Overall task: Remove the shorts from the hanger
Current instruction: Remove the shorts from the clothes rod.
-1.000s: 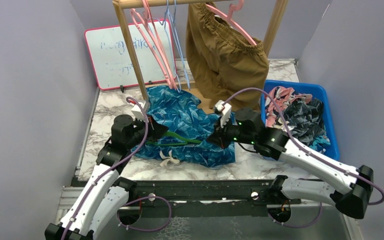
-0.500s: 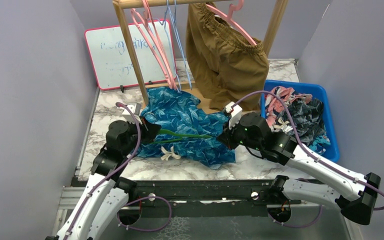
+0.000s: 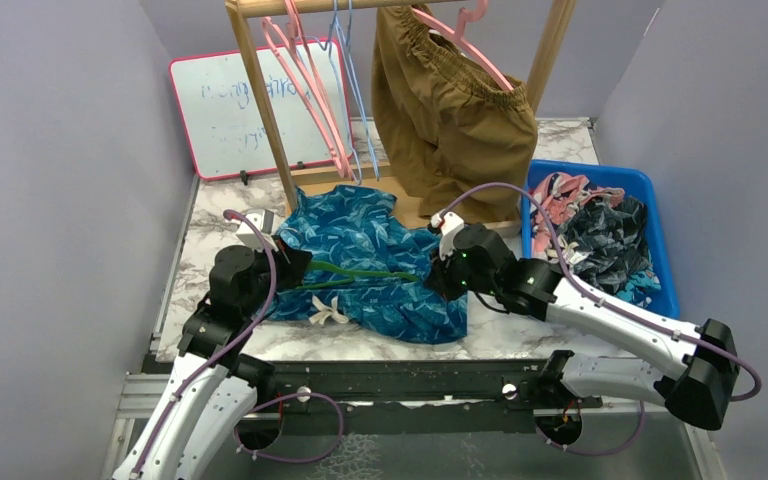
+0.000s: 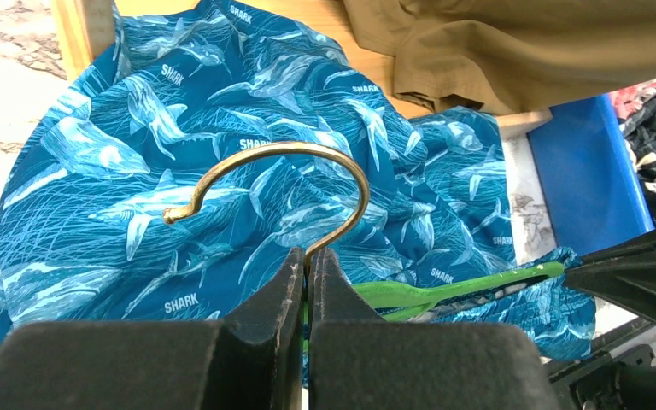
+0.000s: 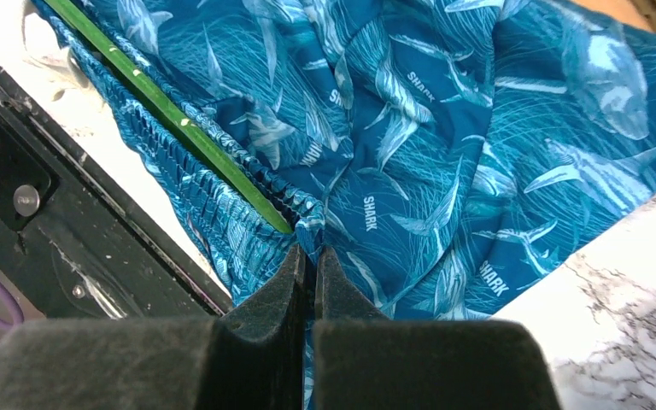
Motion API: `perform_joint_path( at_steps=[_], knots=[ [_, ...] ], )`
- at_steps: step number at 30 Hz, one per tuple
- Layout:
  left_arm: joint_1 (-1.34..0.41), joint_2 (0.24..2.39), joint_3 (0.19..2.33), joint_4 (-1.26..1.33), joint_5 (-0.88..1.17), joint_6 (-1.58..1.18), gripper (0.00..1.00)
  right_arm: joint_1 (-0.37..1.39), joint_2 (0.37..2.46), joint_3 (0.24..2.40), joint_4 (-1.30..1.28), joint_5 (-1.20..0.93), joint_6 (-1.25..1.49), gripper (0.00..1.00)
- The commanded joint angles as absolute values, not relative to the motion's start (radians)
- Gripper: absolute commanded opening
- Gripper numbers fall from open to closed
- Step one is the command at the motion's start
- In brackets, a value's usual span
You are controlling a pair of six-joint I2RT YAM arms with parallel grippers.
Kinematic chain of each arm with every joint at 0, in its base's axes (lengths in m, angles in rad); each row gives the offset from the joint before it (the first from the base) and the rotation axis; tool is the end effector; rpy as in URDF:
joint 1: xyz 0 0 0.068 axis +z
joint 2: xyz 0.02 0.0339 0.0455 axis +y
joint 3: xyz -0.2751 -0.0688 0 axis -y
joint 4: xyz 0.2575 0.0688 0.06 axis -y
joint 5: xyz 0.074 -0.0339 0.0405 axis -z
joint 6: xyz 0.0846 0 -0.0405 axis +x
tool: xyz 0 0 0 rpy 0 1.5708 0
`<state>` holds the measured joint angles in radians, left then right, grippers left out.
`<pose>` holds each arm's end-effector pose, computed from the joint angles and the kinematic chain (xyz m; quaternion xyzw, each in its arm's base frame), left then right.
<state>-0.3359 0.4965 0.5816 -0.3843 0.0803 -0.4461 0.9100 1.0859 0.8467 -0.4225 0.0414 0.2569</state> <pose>0.1685 -0.0660 0.2795 -0.0205 0.8040 -0.2560 0.5363 0.1754 0.2199 0.2568 -0.2795 0.8537 0.2263 0.3766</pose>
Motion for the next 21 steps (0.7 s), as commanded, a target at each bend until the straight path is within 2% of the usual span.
perform_joint_path(
  at_steps=[1, 4, 13, 17, 21],
  knots=[
    [-0.322, 0.486, 0.613, -0.361, -0.026, -0.425, 0.0, 0.905, 1.119, 0.802, -0.424, -0.008, 0.25, 0.01],
    [-0.322, 0.474, 0.615, -0.367, -0.039, -0.428, 0.0, 0.905, 1.144, 0.795, -0.412, -0.019, 0.24, 0.01],
    [-0.321, 0.435, 0.629, -0.452, -0.212, -0.477, 0.0, 0.868, 1.102, 0.763, -0.44, 0.157, 0.346, 0.02],
    [-0.322, 0.425, 0.627, -0.458, -0.203, -0.486, 0.0, 0.845, 1.036, 0.733, -0.404, 0.133, 0.356, 0.02],
    [-0.322, 0.441, 0.619, -0.432, -0.15, -0.477, 0.0, 0.845, 1.018, 0.709, -0.329, 0.021, 0.359, 0.02]
  ],
)
